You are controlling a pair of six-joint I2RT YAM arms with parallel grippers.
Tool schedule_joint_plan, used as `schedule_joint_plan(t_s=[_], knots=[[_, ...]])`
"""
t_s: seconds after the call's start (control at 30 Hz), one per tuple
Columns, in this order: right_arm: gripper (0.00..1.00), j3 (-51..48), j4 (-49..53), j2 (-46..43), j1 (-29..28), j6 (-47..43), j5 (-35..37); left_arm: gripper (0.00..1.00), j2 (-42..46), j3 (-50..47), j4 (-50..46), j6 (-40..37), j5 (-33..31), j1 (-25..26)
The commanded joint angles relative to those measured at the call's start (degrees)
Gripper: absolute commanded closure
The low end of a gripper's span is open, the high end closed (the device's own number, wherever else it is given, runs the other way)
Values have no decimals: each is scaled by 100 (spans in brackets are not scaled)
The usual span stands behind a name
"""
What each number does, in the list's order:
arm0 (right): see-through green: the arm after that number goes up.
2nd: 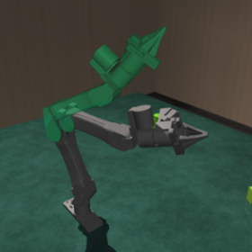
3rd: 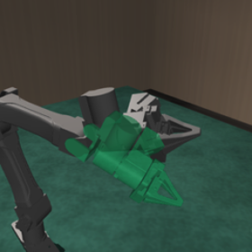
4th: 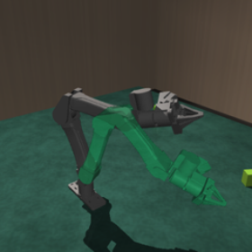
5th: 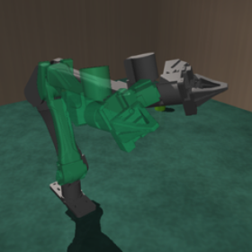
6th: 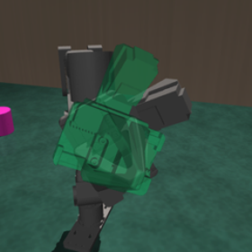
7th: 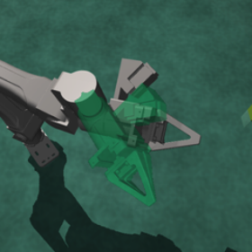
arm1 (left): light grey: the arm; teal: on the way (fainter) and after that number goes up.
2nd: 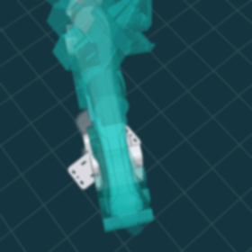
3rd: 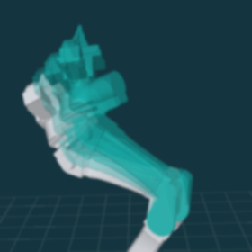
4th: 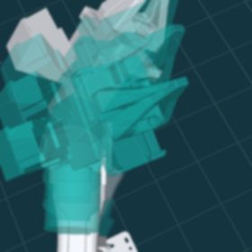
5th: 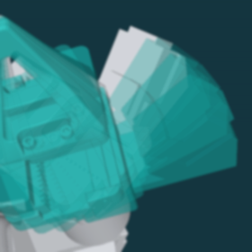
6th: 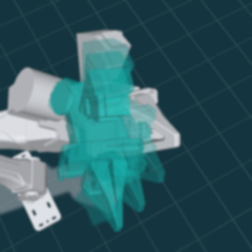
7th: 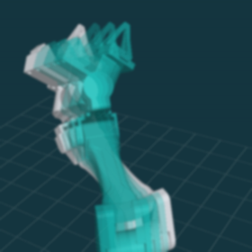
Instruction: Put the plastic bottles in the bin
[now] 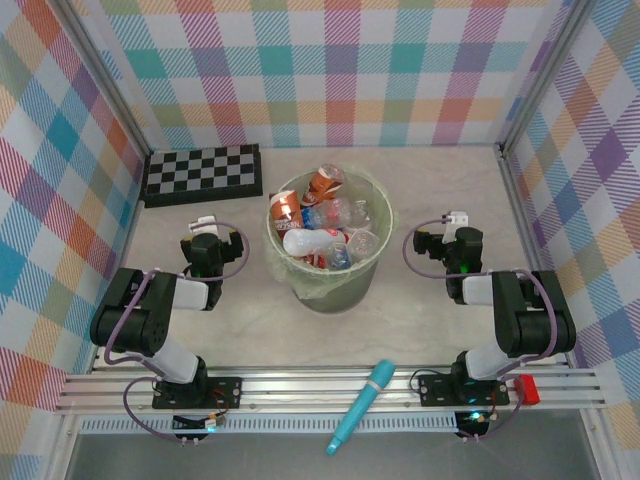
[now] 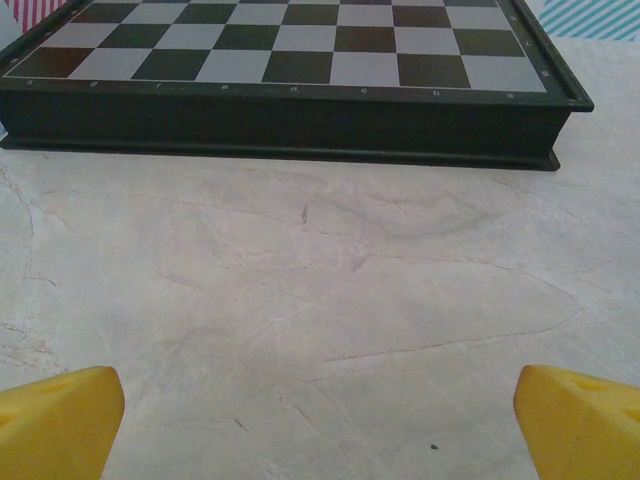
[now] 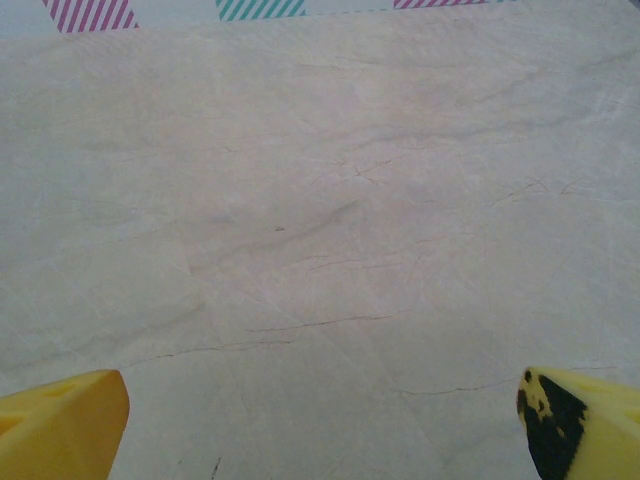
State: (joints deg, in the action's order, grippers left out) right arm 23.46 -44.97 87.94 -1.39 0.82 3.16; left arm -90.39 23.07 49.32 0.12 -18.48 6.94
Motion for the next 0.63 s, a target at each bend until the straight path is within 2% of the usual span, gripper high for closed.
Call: schedule_joint_plan(t_s=[0.0, 0.6], knots=[[1, 9, -221, -9, 42, 41, -112, 0, -24, -50, 245, -72, 68, -26], [0, -5, -248, -11, 43, 33, -115, 0, -23, -62, 249, -70, 64, -26]])
